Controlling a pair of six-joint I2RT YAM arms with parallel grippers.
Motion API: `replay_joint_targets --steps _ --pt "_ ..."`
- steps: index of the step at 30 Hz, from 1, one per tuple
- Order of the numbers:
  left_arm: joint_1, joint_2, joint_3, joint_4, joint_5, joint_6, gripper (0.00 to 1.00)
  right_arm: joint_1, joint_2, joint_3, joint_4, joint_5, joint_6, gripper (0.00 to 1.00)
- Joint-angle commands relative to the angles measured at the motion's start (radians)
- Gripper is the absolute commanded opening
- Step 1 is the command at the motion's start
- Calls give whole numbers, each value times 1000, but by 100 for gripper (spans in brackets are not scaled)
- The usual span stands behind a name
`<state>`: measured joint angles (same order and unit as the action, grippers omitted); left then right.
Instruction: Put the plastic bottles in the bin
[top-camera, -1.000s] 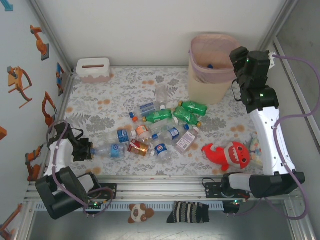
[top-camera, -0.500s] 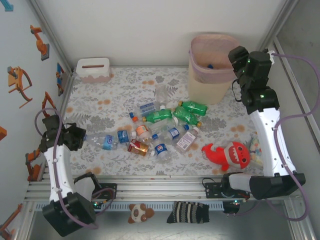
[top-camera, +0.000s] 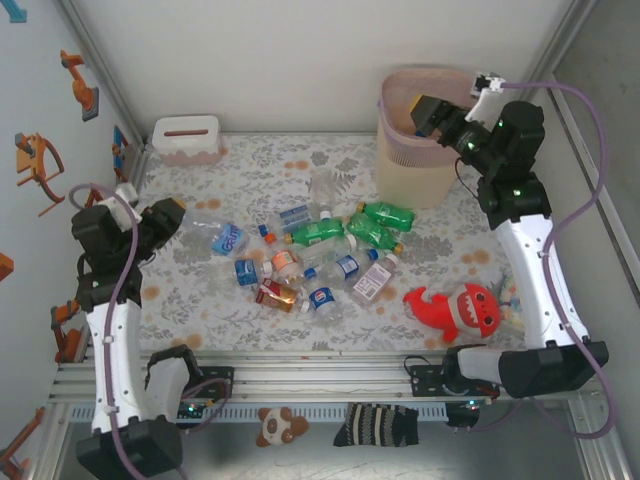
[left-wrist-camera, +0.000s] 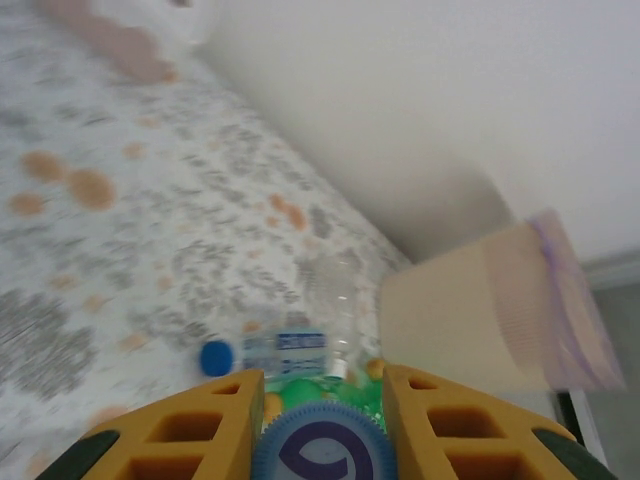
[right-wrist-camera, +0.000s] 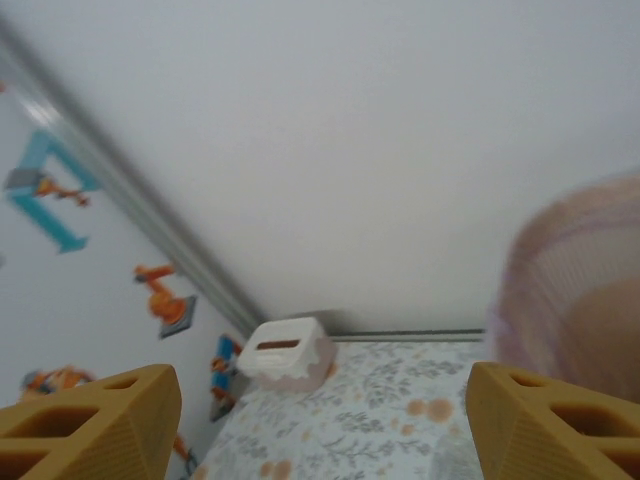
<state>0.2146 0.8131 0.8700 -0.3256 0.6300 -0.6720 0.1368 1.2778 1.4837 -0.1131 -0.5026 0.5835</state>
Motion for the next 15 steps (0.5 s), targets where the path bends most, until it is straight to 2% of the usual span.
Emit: replay_joint_targets --steps 1,5,9,12,15 --pt "-97 30 69 223 123 94 0 -2 7 -30 165 -311 -92 74" --pt "-252 91 135 327 189 165 0 9 2 -52 220 -457 -136 73" --pt "-379 160 207 423 278 202 0 42 -8 -63 196 -564 -225 74" --pt "-474 203 244 508 345 243 0 91 -8 -48 82 -635 -359 75" --pt "-574 233 278 548 407 326 0 159 -5 -10 -113 -702 -569 77"
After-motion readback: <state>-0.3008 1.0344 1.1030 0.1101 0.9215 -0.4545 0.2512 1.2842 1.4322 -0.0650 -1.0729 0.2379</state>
